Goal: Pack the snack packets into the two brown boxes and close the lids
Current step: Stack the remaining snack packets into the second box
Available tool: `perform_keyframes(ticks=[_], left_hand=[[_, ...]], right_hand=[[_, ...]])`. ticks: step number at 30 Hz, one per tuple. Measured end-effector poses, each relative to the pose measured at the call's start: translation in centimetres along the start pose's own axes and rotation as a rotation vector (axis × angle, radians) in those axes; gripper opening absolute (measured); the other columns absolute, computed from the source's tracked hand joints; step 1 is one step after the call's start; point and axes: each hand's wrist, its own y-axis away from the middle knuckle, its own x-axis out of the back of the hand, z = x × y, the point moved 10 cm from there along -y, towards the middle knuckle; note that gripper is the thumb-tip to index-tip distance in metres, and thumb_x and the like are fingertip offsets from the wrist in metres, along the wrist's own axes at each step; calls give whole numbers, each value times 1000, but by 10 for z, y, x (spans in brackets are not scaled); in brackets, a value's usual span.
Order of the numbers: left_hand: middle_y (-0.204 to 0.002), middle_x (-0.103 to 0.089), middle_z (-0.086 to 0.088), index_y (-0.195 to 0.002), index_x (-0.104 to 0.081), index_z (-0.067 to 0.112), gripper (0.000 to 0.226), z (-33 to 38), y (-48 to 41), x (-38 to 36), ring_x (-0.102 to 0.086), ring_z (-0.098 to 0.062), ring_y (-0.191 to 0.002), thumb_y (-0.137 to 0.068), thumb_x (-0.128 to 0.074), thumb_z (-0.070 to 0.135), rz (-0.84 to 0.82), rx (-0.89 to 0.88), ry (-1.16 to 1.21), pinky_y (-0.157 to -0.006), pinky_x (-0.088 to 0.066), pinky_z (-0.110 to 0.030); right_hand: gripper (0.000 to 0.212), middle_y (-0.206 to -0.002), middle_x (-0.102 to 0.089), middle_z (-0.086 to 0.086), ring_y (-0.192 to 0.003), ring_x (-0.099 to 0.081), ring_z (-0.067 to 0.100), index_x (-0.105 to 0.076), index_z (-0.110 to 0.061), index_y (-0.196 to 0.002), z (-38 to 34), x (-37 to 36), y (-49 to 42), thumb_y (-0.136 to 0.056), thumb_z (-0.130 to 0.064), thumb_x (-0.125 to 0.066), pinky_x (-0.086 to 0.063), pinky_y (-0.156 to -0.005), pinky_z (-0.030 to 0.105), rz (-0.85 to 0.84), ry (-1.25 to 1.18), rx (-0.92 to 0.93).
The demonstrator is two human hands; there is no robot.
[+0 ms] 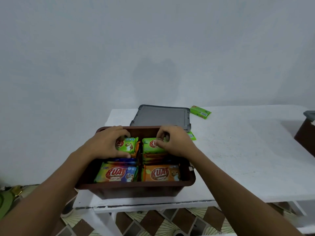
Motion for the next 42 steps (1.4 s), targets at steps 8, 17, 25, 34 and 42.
perform_keyframes(ticks=[8,17,25,34,42], left_hand=[[-101,-55,16,-113,-58,33,47,-1,-3,2,-53,-4,-90,-76,-67,59,5,60,55,-77,-46,-25],[-82,-64,11,-99,-65,24,21,84,-66,34,-59,-8,-76,-88,-66,42,252,32,184,-67,-50,-30],[-98,-56,3,-99,-55,24,27,208,-181,-33,-56,-21,-96,-88,-61,47,-43,6,20,-77,-43,-32],[-149,-28,-17,-145,-31,5,70,236,-195,-171,-10,-40,-144,-96,-26,54,-67,561,-150,-110,-16,-64],[-123,-46,-3,-117,-52,20,46,250,-184,-143,-48,-26,-106,-82,-43,49,357,452,-104,-88,-34,-44]], right_hand=[[17,-107,-64,-8,-95,-56,9,-69,-24,-101,-4,-13,5,-89,-35,-62,-47,-83,28,-242,230,177],[14,-101,-68,-4,-96,-58,15,-70,-17,-97,95,65,8,-88,-22,-60,-45,-85,28,82,-61,210],[16,-112,-64,1,-109,-55,26,-65,-32,-100,327,80,28,-85,-25,-68,-44,-91,38,11,77,-300],[20,-114,-54,-5,-107,-47,20,-65,-30,-106,359,76,14,-86,-26,-65,-39,-92,36,-82,102,-114],[40,-128,-51,3,-117,-44,26,-58,-23,-124,353,67,-33,-84,-25,-65,-38,-92,43,-1,103,-113]])
